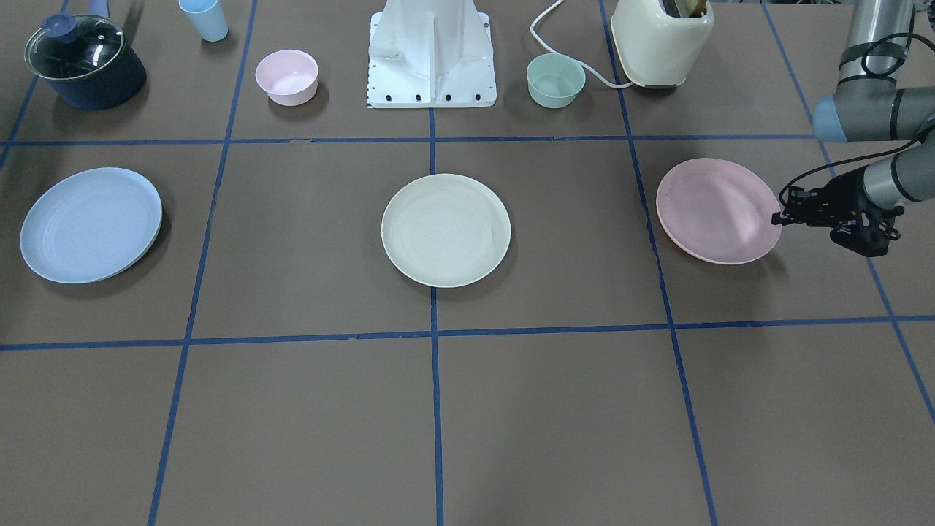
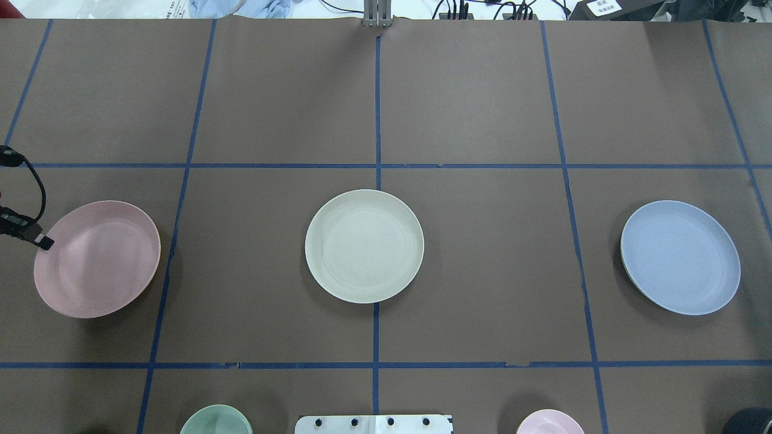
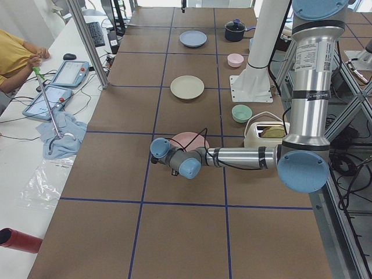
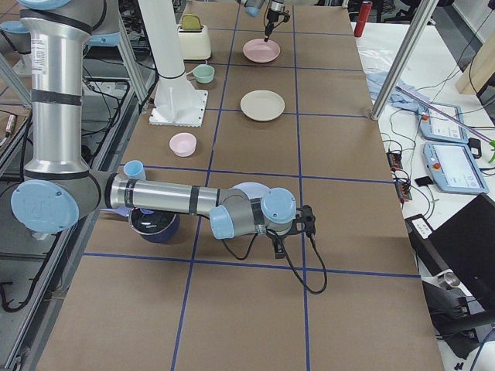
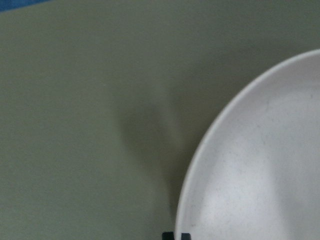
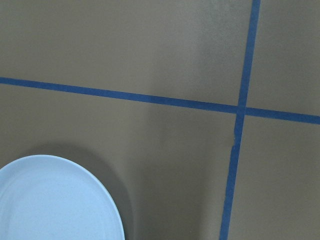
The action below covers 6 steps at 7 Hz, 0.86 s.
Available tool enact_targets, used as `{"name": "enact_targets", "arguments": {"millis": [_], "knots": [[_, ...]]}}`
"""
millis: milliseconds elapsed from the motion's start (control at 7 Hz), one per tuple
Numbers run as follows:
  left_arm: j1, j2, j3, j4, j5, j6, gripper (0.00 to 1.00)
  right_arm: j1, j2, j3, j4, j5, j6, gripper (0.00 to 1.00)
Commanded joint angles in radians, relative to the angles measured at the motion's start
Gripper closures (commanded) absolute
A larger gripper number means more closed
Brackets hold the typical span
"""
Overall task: Stack three plates with pink and blue
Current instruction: 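Lower the left gripper to the rim of the pink plate and grasp it, then slide the pink plate with the left gripper onto the cream plate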
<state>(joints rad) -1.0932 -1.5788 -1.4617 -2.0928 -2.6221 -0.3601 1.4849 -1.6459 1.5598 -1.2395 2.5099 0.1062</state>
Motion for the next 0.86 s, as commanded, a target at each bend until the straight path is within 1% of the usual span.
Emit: {"name": "enact_targets", "arguments": {"millis": [0, 143, 286, 429, 571, 714], "knots": [[0.003, -0.059, -0.142, -0.001, -0.039, -0.313, 1.0, -0.015, 0.003, 0.002, 0.002, 0.0, 0.013, 0.0], [0.045, -0.078, -0.219, -0.01, -0.029, -0.445, 1.0, -0.056, 0.008, 0.002, 0.005, -0.014, 0.077, 0.0], [0.152, -0.102, -0.294, -0.012, 0.011, -0.582, 1.0, -0.084, 0.011, 0.002, 0.029, -0.02, 0.128, 0.0], [0.258, -0.218, -0.299, -0.012, 0.09, -0.752, 1.0, -0.122, 0.011, 0.003, 0.06, -0.02, 0.204, 0.0], [0.36, -0.309, -0.283, -0.01, 0.152, -0.855, 1.0, -0.161, 0.0, 0.005, 0.102, -0.02, 0.263, 0.0], [0.413, -0.37, -0.257, -0.012, 0.237, -0.887, 1.0, -0.181, -0.015, 0.006, 0.121, -0.022, 0.273, 0.0]]}}
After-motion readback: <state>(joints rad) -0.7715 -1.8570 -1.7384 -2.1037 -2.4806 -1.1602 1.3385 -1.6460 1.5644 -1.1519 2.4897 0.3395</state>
